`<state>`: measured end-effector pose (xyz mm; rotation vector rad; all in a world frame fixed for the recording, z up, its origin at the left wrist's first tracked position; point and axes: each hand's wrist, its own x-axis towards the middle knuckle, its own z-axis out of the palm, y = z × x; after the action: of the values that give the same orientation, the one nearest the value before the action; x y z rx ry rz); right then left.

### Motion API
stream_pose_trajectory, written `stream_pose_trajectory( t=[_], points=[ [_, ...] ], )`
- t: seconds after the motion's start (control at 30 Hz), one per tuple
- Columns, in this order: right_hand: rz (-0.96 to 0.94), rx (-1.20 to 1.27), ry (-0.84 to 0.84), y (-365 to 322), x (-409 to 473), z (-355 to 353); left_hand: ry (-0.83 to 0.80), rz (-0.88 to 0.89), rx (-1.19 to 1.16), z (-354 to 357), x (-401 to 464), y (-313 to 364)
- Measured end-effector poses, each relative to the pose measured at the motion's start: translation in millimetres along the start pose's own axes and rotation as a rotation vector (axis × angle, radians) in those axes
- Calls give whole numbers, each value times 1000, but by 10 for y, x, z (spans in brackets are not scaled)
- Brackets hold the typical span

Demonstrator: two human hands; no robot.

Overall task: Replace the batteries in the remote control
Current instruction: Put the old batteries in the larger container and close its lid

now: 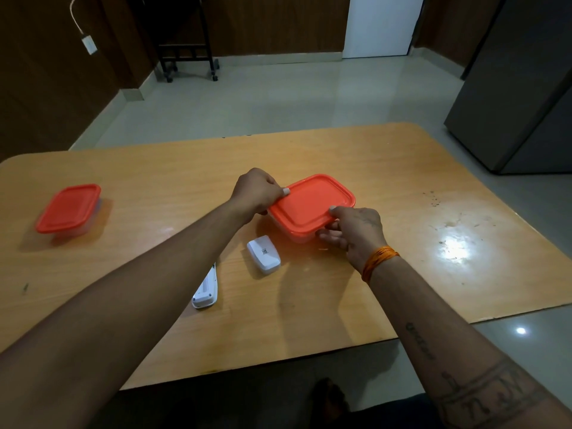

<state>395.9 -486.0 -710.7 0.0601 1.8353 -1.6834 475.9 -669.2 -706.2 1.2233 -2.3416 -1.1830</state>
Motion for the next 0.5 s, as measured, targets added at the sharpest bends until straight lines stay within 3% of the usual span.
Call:
stream_pose_trajectory(
  t=[0.33, 0.5],
  points=[
    [-199, -33, 88, 127, 136, -16, -10, 6, 0, -8, -83, 14],
    [-126, -24, 65, 107, 136, 1, 29, 7, 19, 16, -52, 3]
  ],
)
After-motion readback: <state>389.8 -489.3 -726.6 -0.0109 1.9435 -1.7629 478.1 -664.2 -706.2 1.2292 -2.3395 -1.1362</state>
